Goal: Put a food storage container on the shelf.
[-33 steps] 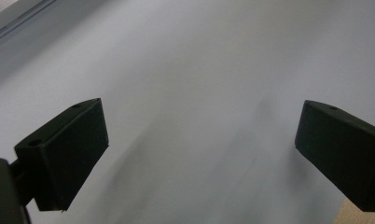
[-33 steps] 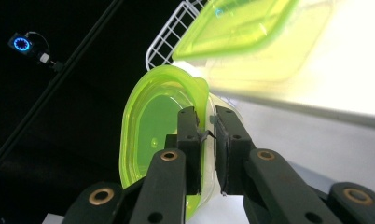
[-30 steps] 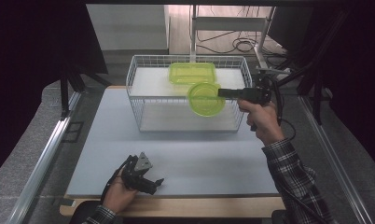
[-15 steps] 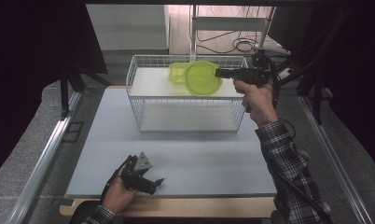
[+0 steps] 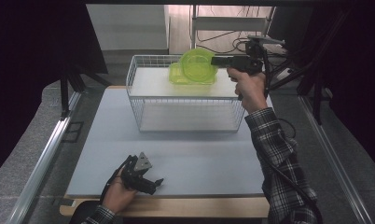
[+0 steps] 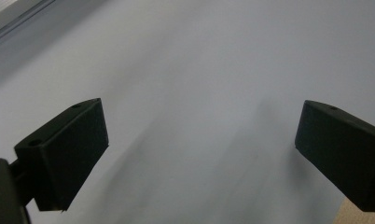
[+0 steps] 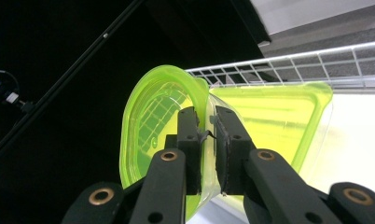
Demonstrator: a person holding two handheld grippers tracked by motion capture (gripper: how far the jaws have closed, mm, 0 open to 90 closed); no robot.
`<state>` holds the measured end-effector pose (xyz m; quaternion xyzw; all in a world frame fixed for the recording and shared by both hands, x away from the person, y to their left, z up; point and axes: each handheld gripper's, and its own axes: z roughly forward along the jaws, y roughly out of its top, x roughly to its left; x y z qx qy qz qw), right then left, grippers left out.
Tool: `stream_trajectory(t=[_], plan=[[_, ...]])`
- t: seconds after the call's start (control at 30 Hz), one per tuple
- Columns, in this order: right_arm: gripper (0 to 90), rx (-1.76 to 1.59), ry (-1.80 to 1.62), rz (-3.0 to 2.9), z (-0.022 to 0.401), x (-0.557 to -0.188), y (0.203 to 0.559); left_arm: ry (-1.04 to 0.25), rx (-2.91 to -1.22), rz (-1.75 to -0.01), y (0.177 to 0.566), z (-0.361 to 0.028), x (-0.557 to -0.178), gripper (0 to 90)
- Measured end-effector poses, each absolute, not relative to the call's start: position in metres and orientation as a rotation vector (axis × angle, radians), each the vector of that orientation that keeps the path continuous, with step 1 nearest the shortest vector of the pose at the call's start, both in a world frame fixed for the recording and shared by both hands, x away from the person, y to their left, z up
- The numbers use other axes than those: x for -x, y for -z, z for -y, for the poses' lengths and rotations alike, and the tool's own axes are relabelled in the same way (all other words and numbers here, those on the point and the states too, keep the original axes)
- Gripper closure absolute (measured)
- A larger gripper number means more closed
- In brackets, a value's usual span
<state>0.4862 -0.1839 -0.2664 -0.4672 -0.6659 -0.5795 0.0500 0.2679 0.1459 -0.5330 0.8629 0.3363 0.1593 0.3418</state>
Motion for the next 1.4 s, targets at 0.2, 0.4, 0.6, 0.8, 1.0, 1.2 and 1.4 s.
stream_trajectory(t=[0.2,0.4,0.6,0.8,1.0,1.2,1.4], plan=[[81.3,1.455,1.759,2.048,0.175,-0.496,0.266,-0.413,-2.246,-0.874,0.533,-0.146,-0.268,2.6],[81.2,1.476,1.738,2.056,0.165,-0.502,0.268,-0.414,-2.255,-0.868,0.534,-0.145,-0.268,2.6],[79.5,1.533,1.736,2.086,0.160,-0.502,0.267,-0.414,-2.259,-0.865,0.534,-0.144,-0.267,2.6],[76.1,1.607,1.733,2.119,0.155,-0.503,0.268,-0.415,-2.264,-0.863,0.534,-0.144,-0.267,2.6],[75.1,1.674,1.724,2.145,0.153,-0.507,0.268,-0.413,-2.263,-0.862,0.534,-0.144,-0.267,2.6],[70.7,1.693,1.729,2.136,0.152,-0.510,0.270,-0.413,-2.265,-0.861,0.535,-0.144,-0.267,2.6],[64.8,1.681,1.743,2.128,0.153,-0.509,0.269,-0.414,-2.266,-0.860,0.534,-0.143,-0.267,2.6]])
